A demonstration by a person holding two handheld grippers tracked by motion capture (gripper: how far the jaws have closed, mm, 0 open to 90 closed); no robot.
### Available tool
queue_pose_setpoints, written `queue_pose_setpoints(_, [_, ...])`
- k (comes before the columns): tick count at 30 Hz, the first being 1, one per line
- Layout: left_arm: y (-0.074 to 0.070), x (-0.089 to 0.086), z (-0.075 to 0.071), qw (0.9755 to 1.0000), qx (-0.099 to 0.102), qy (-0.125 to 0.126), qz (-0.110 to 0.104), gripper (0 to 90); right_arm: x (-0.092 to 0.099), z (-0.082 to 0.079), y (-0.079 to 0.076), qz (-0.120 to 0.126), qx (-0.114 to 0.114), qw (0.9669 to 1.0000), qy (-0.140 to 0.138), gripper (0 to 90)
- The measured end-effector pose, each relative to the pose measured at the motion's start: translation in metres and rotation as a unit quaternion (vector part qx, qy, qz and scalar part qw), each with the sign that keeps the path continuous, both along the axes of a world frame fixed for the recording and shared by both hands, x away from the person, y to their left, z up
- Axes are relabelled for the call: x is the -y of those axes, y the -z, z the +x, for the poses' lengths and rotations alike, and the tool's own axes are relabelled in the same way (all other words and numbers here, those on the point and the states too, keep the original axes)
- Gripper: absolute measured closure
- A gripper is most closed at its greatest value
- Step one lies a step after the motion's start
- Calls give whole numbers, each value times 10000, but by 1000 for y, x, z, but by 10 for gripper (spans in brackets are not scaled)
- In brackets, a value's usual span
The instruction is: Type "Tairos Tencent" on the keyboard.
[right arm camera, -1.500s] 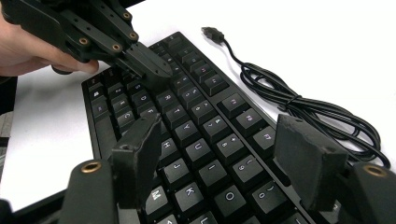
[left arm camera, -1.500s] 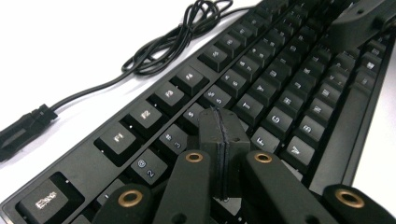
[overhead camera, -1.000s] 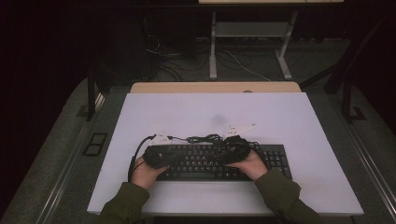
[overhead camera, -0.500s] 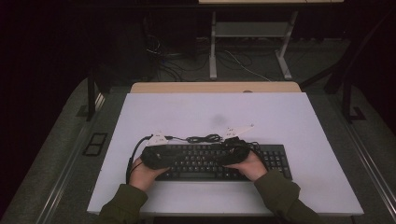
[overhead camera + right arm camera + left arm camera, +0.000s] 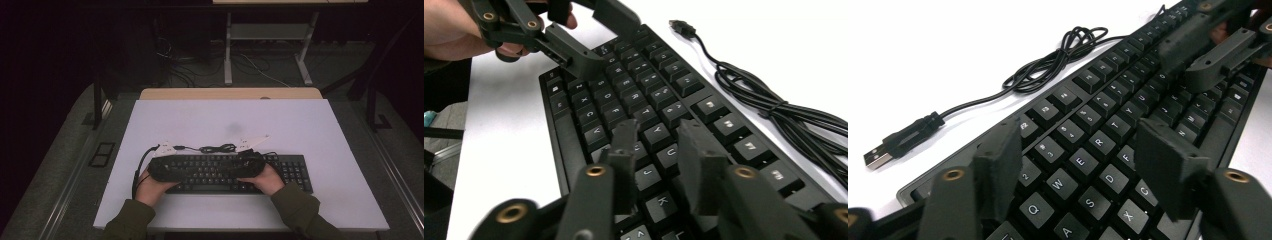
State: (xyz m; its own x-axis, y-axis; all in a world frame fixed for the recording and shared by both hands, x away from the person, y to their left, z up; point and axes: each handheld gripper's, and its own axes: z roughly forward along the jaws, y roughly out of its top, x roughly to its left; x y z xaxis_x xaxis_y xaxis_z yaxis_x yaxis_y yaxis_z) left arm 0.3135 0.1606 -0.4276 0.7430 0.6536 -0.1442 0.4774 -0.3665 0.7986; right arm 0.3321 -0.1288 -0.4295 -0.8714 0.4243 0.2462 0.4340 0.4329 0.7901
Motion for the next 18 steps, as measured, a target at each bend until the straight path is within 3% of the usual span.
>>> queue_pose_setpoints(8, [1,-1,0,10000,55,-43,-22,255,-7,-6,2,-80,-54,9996,-260,893])
queue_pose_setpoints(18, [1,-1,-1,9999,80,-76,-54,227,-19,-12,8,-326,-66,9984,-447,894])
